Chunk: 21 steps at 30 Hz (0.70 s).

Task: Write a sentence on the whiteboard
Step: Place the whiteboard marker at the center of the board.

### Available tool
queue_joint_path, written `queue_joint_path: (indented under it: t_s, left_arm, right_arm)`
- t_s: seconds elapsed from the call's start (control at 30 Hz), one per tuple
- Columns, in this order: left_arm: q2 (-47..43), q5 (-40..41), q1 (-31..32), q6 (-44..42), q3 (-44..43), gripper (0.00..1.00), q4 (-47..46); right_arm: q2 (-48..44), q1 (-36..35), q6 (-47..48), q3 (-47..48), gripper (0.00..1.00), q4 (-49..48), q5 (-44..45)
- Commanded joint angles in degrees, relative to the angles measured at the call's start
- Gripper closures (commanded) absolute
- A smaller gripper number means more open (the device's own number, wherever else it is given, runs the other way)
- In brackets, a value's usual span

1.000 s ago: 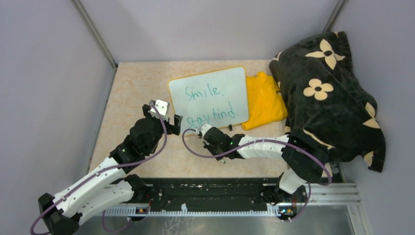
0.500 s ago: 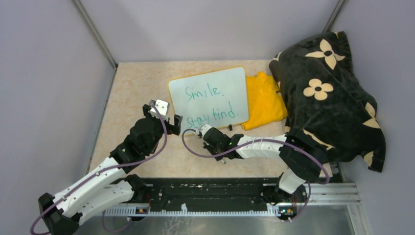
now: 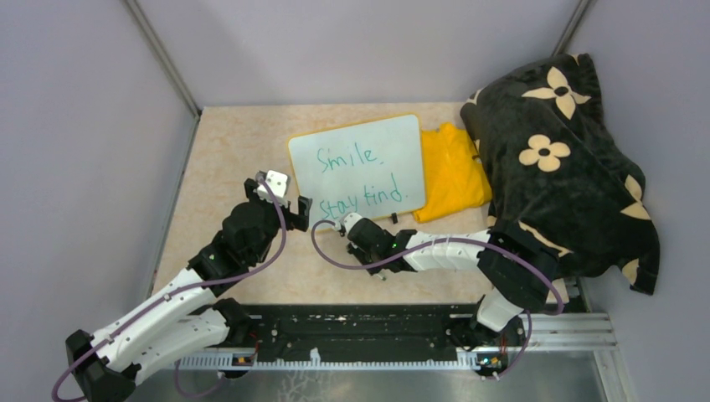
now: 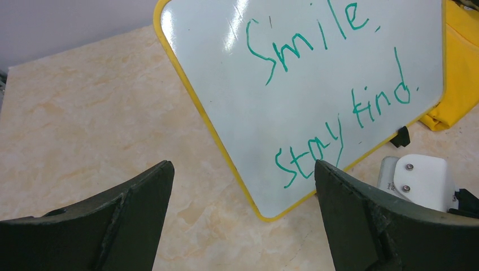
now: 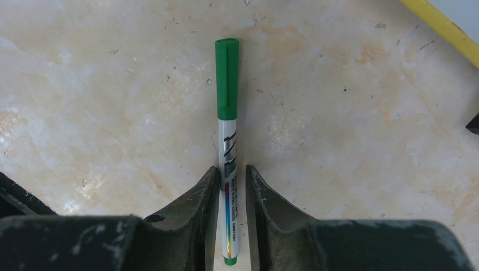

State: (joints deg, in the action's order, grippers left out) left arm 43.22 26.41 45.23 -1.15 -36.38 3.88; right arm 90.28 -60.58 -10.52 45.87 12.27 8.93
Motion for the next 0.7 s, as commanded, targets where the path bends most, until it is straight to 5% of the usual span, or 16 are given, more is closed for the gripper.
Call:
queue_joint_path:
  t_s: [0.0, 0.67]
  left_arm:
    - [0.02, -0.35, -0.06, -0.35, 0.20, 0.02, -0.89]
    - [0.41, -0.54, -0.02, -0.39, 0.26, 0.02, -0.98]
  right_arm:
    - [0.37, 0.29, -0.37, 0.75, 0.77, -0.86, 0.08]
    - [-0.30, 0.28, -0.80, -0.52, 0.77, -2.57, 0.21]
